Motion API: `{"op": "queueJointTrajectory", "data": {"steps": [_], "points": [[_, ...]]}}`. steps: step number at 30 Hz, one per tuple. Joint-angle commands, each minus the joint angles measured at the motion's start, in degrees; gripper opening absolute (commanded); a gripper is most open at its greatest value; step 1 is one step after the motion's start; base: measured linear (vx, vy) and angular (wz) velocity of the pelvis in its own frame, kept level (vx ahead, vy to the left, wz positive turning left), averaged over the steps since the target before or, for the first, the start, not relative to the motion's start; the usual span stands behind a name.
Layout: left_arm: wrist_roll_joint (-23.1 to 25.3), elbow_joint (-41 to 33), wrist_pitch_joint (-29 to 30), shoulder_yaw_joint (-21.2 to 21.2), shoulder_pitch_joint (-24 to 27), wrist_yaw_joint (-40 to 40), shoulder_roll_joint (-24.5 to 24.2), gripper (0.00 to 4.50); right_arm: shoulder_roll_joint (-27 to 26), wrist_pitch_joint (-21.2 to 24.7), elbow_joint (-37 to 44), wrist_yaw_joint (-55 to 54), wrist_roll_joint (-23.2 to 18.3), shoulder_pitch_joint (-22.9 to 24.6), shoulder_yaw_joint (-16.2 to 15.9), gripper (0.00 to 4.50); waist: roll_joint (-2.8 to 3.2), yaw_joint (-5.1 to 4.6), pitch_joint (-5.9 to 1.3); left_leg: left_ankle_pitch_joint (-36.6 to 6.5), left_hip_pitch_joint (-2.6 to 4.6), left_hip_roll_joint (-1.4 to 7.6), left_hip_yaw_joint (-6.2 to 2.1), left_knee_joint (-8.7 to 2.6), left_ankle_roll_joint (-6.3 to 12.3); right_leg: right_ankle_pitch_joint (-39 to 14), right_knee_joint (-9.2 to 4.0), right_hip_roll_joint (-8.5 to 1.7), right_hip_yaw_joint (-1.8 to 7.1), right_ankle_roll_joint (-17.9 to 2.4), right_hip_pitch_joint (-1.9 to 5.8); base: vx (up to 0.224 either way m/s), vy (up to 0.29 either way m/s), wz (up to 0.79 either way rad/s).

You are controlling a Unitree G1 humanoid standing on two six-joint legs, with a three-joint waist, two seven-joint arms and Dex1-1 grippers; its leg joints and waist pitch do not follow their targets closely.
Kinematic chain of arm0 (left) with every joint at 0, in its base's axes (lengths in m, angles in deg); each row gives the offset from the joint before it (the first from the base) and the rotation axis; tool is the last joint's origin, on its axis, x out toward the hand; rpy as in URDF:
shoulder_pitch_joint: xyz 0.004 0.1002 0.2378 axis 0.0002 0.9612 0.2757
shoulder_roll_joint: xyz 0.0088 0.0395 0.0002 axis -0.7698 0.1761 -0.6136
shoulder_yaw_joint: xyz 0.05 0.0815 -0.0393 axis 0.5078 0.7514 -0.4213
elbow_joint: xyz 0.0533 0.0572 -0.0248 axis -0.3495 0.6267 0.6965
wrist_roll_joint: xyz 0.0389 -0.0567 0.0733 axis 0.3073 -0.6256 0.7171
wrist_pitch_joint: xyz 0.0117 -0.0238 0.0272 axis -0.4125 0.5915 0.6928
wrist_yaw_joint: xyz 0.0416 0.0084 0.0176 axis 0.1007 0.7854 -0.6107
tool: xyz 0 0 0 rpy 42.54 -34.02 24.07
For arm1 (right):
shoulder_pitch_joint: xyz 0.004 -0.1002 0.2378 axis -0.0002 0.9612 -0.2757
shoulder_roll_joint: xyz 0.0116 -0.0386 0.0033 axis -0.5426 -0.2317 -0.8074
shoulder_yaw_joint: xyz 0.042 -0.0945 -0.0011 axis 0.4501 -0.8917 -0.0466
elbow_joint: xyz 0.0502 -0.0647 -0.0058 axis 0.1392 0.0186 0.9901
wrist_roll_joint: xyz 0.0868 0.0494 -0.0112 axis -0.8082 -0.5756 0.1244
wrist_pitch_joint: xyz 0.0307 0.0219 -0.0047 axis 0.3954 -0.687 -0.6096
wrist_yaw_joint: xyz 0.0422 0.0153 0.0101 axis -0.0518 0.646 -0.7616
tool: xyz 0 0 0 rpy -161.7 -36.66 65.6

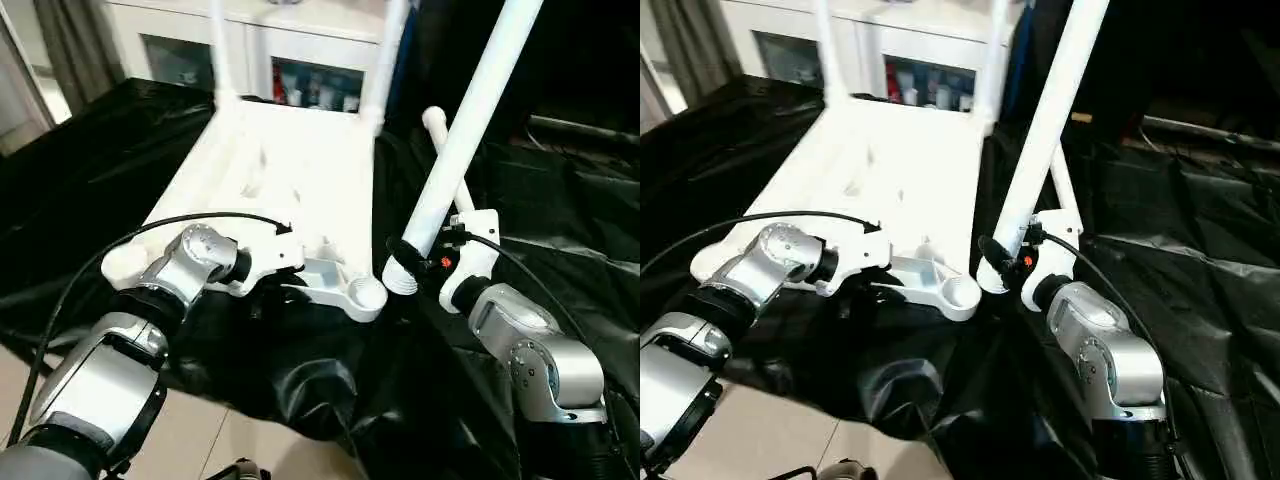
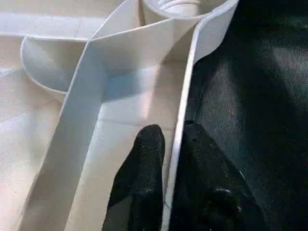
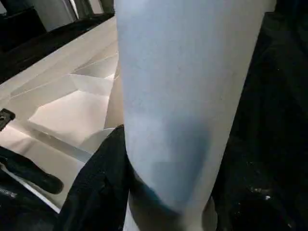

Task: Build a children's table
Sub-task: Rotate table base

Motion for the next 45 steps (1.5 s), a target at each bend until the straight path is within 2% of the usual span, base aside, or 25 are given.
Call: {"op": "queueJointTrajectory", "data": {"steps": [1, 2, 6, 8, 10, 11, 12, 13, 15, 16, 17, 18, 20, 21, 22, 23, 24, 26, 29, 31, 32, 37, 42, 45], "points": [[-1.15, -1.13, 0.05, -1.09, -0.28, 0.92, -0.1, 0.45, 0.5, 0.68, 1.65, 0.18, -0.55, 0.4, -0.15, 1.89, 0.06, 0.27, -4.46, -8.87, 1.5, 3.35, -1.25, -3.98, -0.22, 1.25, -3.78, -6.09, 3.16, -13.02, 2.53, 0.0, 0.0, 0.0], [-1.25, -1.17, 0.04, -1.16, -0.21, 1.03, -0.11, 0.45, 0.49, 0.71, 1.68, 0.2, -0.57, 0.41, -0.19, 1.89, -0.11, 0.31, -4.39, -8.91, 1.51, 3.36, -1.23, -4.0, 0.0, 0.3, -3.9, -6.17, 3.17, -12.94, 2.57, 0.0, 0.0, 0.0], [-1.98, -2.81, 2.3, -2.65, 1.17, 0.61, -0.5, 0.21, 0.3, 1.31, 1.89, 0.51, -0.94, 0.28, -0.53, 1.89, 0.04, 0.14, -4.3, -9.82, 1.61, 3.54, -1.29, -4.13, -0.36, -1.57, -3.99, -6.1, 3.13, -12.89, 2.44, 0.0, 0.0, 0.0], [-0.43, -5.26, 5.35, -3.12, 2.91, -4.12, -1.38, 0.1, 0.41, 1.62, 1.75, 0.98, -1.17, -0.04, -0.58, 1.89, -0.04, -0.08, -4.21, -10.72, 1.47, 3.75, -1.44, -4.31, -0.74, -2.53, -3.86, -6.25, 3.1, -12.94, 2.61, 0.0, 0.0, 0.0], [-1.95, -8.97, 10.19, -5.87, 5.06, -8.6, -0.7, 0.06, 0.61, 1.34, 0.89, 1.39, -1.06, -0.47, -0.65, 1.89, -0.09, -0.42, -4.04, -11.54, 1.42, 3.61, -1.38, -4.32, -0.8, -4.19, -4.18, -6.18, 3.13, -12.84, 2.51, 0.0, 0.0, 0.0], [-2.61, -11.8, 13.16, -6.94, 6.4, -10.42, -0.19, 0.03, 0.75, 1.14, 0.41, 1.6, -1.0, -0.66, -0.62, 1.89, -0.68, -0.58, -3.94, -11.56, 1.19, 3.47, -1.4, -4.37, -0.84, -5.79, -4.28, -6.26, 3.06, -12.56, 2.79, 0.0, 0.0, 0.0], [-2.84, -15.2, 17.0, -7.94, 8.0, -12.49, 0.32, 0.01, 0.85, 0.91, -0.18, 1.77, -0.94, -0.96, -0.62, 1.89, -0.51, -0.65, -3.97, -11.43, 1.17, 3.59, -1.46, -4.37, -0.96, -6.27, -4.1, -6.36, 3.03, -12.53, 2.9, 0.0, 0.0, 0.0], [-2.69, -19.74, 21.05, -8.74, 10.18, -14.63, 0.79, 0.0, 0.93, 0.66, -0.96, 1.94, -0.86, -1.48, -0.64, 1.89, -0.64, -0.95, -3.94, -10.89, 0.97, 3.65, -1.58, -4.35, -0.85, -6.96, -3.98, -6.43, 2.93, -12.47, 3.06, 0.0, 0.0, 0.0], [-2.68, -22.65, 22.78, -9.14, 11.55, -15.71, 1.15, 0.0, 0.91, 0.56, -1.31, 2.02, -0.9, -1.86, -0.71, 1.89, -0.62, -1.15, -3.95, -10.3, 1.17, 3.24, -1.2, -3.95, -0.25, -8.8, -4.65, -6.13, 3.07, -11.97, 2.62, 0.0, 0.0, 0.0], [-2.86, -25.96, 23.39, -9.44, 13.12, -16.53, 1.65, 0.0, 0.87, 0.45, -1.61, 2.13, -0.97, -2.27, -0.81, 1.89, -0.65, -1.22, -3.91, -10.08, 1.08, 3.22, -1.26, -3.98, -0.15, -8.78, -4.66, -6.03, 3.07, -11.86, 2.64, 0.0, 0.0, 0.0], [-2.87, -26.19, 23.38, -9.44, 13.23, -16.56, 1.69, 0.0, 0.86, 0.44, -1.63, 2.14, -0.97, -2.3, -0.81, 1.89, -0.68, -1.19, -3.98, -9.17, 0.93, 3.19, -1.23, -3.96, 0.12, -7.89, -4.56, -5.84, 3.04, -11.46, 2.72, 0.0, 0.0, 0.0], [-3.02, -28.45, 22.76, -9.3, 14.33, -16.43, 1.84, 0.0, 0.81, 0.42, -1.79, 2.2, -0.96, -2.5, -0.85, 1.89, -0.66, -1.13, -3.95, -9.02, 1.12, 3.11, -1.13, -3.94, 0.34, -7.7, -4.71, -5.69, 3.08, -11.25, 2.48, 0.0, 0.0, 0.0], [-3.26, -33.5, 19.7, -7.78, 16.85, -14.31, 1.69, 0.0, 0.74, 0.34, -2.11, 2.46, -0.88, -2.76, -1.1, 1.89, -0.56, -0.91, -4.18, -7.95, 1.14, 3.42, -1.22, -3.93, 0.74, -5.28, -4.32, -5.75, 3.08, -11.46, 2.5, 0.0, 0.0, 0.0], [-3.07, -35.28, 18.24, -6.96, 17.72, -13.45, 1.48, 0.0, 0.76, 0.37, -2.14, 2.57, -0.85, -2.8, -1.2, 1.89, -0.43, -0.65, -4.17, -7.73, 1.43, 3.31, -0.97, -3.85, 0.97, -4.11, -4.36, -5.4, 3.07, -11.58, 2.11, 0.0, 0.0, 0.0], [-1.66, -37.91, 15.03, -5.23, 19.06, -12.69, 0.88, 0.0, 0.83, 0.46, -2.13, 2.76, -0.86, -2.79, -1.28, 1.89, -0.39, -0.46, -4.24, -7.74, 1.49, 3.45, -1.07, -3.86, 1.06, -3.65, -4.29, -5.52, 3.07, -11.67, 2.12, 0.0, 0.0, 0.0], [-1.55, -38.17, 14.95, -5.13, 19.17, -12.68, 0.84, 0.0, 0.83, 0.46, -2.12, 2.78, -0.86, -2.79, -1.29, 1.89, -0.34, -0.36, -4.14, -7.87, 1.36, 3.46, -1.08, -4.02, 0.96, -3.45, -4.2, -5.35, 3.04, -11.29, 2.08, 0.0, 0.0, 0.0], [-1.14, -39.99, 15.04, -4.61, 20.03, -12.49, 0.71, 0.0, 0.9, 0.57, -1.98, 2.84, -0.88, -2.72, -1.3, 1.89, -0.15, -0.18, -4.02, -8.68, 1.57, 3.49, -1.05, -4.08, 0.55, -4.24, -4.27, -5.34, 3.06, -11.0, 1.89, 0.0, 0.0, 0.0], [-1.45, -41.41, 16.32, -3.97, 20.46, -11.7, 0.54, 0.48, 1.01, 0.65, -1.89, 2.86, -0.97, -2.65, -1.3, 1.89, -0.1, 0.4, -3.94, -10.17, 1.95, 3.59, -0.91, -4.16, -0.16, -6.12, -4.48, -5.39, 3.15, -10.66, 1.57, 0.0, 0.0, 0.0], [-1.94, -42.21, 18.59, -4.13, 20.6, -11.44, 0.54, 0.81, 1.1, 0.86, -1.59, 2.79, -1.06, -2.48, -1.2, 1.89, -0.05, 1.1, -3.81, -11.87, 1.89, 3.7, -1.07, -4.45, -1.48, -8.37, -4.62, -5.58, 3.16, -9.93, 1.58, 0.0, 0.0, 0.0], [-2.56, -42.94, 20.38, -4.84, 20.6, -11.56, 0.84, 0.97, 1.19, 1.06, -1.36, 2.79, -1.09, -2.39, -1.09, 1.89, -0.33, 1.14, -3.62, -13.28, 1.9, 3.62, -1.04, -4.55, -2.15, -9.68, -4.75, -5.59, 3.19, -9.6, 1.49, 0.0, 0.0, 0.0], [-2.26, -43.09, 20.51, -4.84, 20.47, -11.8, 0.79, 1.05, 1.23, 1.17, -1.26, 2.81, -1.11, -2.36, -1.04, 1.89, -0.39, 1.18, -3.69, -13.14, 1.71, 3.49, -1.13, -4.54, -2.19, -10.32, -4.79, -5.7, 3.21, -9.09, 1.74, 0.0, 0.0, 0.0], [-0.58, -41.11, 20.37, -4.23, 19.28, -12.81, 0.52, 1.06, 1.28, 1.42, -1.06, 2.83, -1.11, -2.43, -1.14, 1.89, -0.45, 1.07, -3.77, -12.02, 1.63, 3.33, -1.15, -4.45, -1.95, -10.38, -4.91, -5.56, 3.24, -7.84, 1.7, 0.0, 0.0, 0.0], [-0.12, -40.75, 23.4, -4.01, 18.91, -13.58, 0.65, 1.06, 1.19, 1.38, -0.98, 2.76, -1.03, -2.43, -1.16, 1.89, -0.2, 0.96, -3.96, -10.77, 1.6, 3.33, -1.12, -4.3, -1.77, -6.57, -4.49, -5.45, 3.18, -8.84, 1.79, 0.0, 0.0, 0.0], [-0.79, -40.91, 24.71, -4.32, 18.86, -13.41, 0.7, 1.06, 1.17, 1.45, -0.83, 2.67, -1.08, -2.4, -1.14, 1.89, -0.21, 0.89, -3.85, -11.25, 1.56, 3.3, -1.14, -4.37, -1.7, -7.36, -4.66, -5.46, 3.14, -9.13, 1.82, 0.0, 0.0, 0.0]]}}
